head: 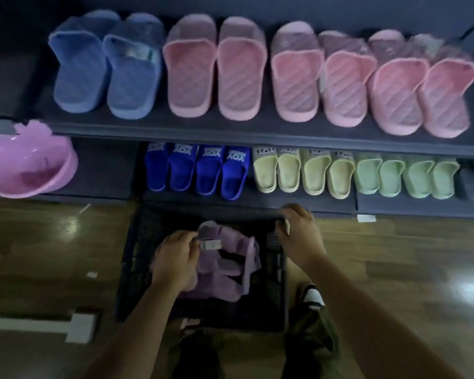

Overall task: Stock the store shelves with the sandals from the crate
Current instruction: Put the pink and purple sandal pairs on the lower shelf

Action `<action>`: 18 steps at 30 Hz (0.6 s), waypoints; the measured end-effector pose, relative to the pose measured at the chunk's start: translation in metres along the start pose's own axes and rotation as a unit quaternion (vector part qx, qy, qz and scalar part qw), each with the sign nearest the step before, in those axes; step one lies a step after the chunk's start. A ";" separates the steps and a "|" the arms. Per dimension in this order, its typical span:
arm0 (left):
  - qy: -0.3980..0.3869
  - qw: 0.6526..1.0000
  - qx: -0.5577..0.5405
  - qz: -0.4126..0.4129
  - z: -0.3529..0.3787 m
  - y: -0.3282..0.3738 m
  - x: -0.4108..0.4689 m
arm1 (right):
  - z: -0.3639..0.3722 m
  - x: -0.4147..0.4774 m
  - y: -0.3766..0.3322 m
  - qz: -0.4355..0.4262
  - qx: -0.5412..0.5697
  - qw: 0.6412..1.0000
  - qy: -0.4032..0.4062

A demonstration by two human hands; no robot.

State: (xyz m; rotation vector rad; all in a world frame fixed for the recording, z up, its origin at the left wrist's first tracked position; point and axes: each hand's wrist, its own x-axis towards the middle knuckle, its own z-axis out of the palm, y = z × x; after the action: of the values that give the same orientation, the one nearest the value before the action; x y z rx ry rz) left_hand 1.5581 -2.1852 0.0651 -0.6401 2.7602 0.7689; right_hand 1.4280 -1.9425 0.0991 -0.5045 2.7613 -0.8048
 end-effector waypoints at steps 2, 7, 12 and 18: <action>-0.004 1.000 -0.003 0.003 0.002 -0.043 -0.003 | 0.045 -0.010 -0.009 0.026 0.009 0.999 -0.016; -0.005 0.999 -0.031 0.003 0.035 -0.117 0.004 | 0.146 -0.024 0.006 0.082 0.000 0.995 -0.057; -0.004 0.999 -0.044 -0.002 0.102 -0.171 0.030 | 0.233 -0.017 0.055 0.088 -0.003 0.994 -0.064; 0.051 0.995 -0.087 0.013 0.183 -0.222 0.080 | 0.325 0.014 0.108 0.020 -0.028 0.997 -0.072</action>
State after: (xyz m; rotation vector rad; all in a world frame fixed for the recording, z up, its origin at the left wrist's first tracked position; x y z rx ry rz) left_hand 1.6039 -2.2875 -0.2116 -0.6961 2.8186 1.0172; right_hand 1.4847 -2.0175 -0.2307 -0.4966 2.6577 -0.6578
